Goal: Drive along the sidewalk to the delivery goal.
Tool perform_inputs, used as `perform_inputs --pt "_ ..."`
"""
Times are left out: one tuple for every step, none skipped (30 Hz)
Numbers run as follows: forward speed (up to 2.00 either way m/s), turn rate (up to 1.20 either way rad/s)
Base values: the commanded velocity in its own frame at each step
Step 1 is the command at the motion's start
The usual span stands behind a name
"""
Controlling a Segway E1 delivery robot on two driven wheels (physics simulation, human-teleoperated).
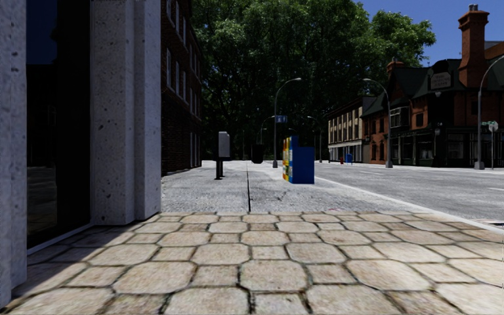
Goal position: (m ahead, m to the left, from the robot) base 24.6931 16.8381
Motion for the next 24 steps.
perform_inputs --pt "2.00 0.00" --pt "2.00 0.00" --pt "2.00 0.00" --pt "2.00 0.00" --pt "2.00 0.00" --pt "2.00 0.00" --pt "2.00 0.00" --pt "2.00 0.05" --pt "2.00 0.13" --pt "2.00 0.13" --pt "2.00 0.14" --pt "2.00 0.15" --pt "2.00 0.95" --pt "2.00 1.20" --pt "2.00 1.20" --pt "2.00 0.90" --pt "2.00 0.00" --pt "2.00 0.00" --pt "2.00 0.00" --pt "2.00 0.00" --pt "2.00 0.00" --pt "2.00 0.00" --pt "2.00 0.00" --pt "2.00 0.00"
